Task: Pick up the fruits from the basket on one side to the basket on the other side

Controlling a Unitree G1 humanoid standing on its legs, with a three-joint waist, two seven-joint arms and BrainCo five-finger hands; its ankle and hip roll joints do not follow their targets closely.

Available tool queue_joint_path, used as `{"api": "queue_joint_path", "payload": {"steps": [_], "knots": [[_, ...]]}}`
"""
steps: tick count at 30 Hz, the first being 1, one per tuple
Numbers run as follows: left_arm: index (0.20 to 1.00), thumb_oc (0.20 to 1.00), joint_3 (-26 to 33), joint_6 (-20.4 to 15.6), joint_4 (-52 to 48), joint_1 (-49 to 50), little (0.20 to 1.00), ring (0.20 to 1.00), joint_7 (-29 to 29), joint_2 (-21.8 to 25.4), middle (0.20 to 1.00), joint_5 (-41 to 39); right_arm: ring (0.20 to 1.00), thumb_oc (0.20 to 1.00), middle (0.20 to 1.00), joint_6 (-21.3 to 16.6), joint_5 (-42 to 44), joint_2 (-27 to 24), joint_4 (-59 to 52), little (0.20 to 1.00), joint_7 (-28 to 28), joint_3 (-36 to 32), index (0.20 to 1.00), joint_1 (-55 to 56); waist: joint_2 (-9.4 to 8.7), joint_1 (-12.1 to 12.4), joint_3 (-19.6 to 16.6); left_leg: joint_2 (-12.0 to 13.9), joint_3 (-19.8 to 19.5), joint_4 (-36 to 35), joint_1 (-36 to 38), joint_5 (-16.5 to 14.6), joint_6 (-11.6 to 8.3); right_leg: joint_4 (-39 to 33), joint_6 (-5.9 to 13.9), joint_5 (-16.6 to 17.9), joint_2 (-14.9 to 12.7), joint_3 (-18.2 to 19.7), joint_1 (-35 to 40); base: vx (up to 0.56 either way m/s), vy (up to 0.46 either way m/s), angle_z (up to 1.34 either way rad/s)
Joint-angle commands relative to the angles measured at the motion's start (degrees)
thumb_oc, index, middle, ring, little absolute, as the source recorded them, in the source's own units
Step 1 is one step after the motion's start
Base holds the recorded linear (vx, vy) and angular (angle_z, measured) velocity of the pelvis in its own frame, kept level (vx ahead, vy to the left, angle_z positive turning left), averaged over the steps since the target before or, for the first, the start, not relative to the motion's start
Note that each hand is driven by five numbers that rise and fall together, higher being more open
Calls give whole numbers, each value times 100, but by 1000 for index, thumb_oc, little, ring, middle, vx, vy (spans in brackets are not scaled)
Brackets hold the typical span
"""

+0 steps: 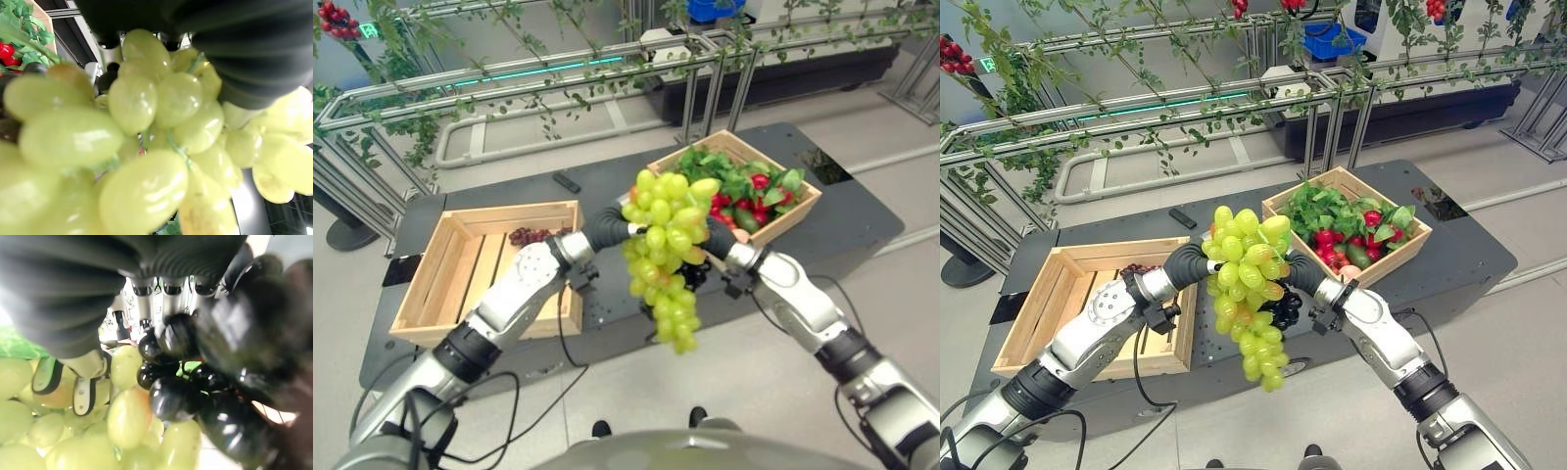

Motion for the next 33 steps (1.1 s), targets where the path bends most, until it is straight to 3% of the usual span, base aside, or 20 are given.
{"api": "queue_joint_path", "payload": {"steps": [1, 14, 19, 33], "knots": [[200, 200, 221, -496, -291, -775, 200, 200, 85, -218, 200, -404, 200, 200, 200, -284, -154, 182, -202, 200, 178, 274, 200, -269, -232, -13, -118, -201, -83, 121, 153, -460, 105, 365, 506, -102, -356, 148, -41, 0, 0, 0], [200, 200, 638, -507, -371, -514, 200, 200, -74, 143, 200, -717, 200, 200, 200, -609, -843, -375, 1408, 200, -803, -977, 200, -452, -272, 81, -176, -197, -138, 89, 150, -440, 96, 300, 524, -44, -360, 58, 11, -3, -1, 3], [200, 200, 761, -498, -437, -428, 200, 200, -168, 400, 200, -820, 200, 200, 200, -655, -988, -788, 1776, 200, -914, -1229, 200, -635, -298, 120, -182, -202, -163, 78, 147, -433, 93, 294, 521, -36, -341, 52, 17, -6, 0, 5], [200, 200, 1273, -631, -611, -159, 200, 200, -189, 1043, 200, -1116, 200, 200, 200, -729, -1042, -1309, 3155, 200, -1374, -1428, 200, -1231, -296, 212, -144, -194, -159, 79, 144, -423, 71, 324, 517, -22, -325, 56, -2, 0, 0, 0]]}}
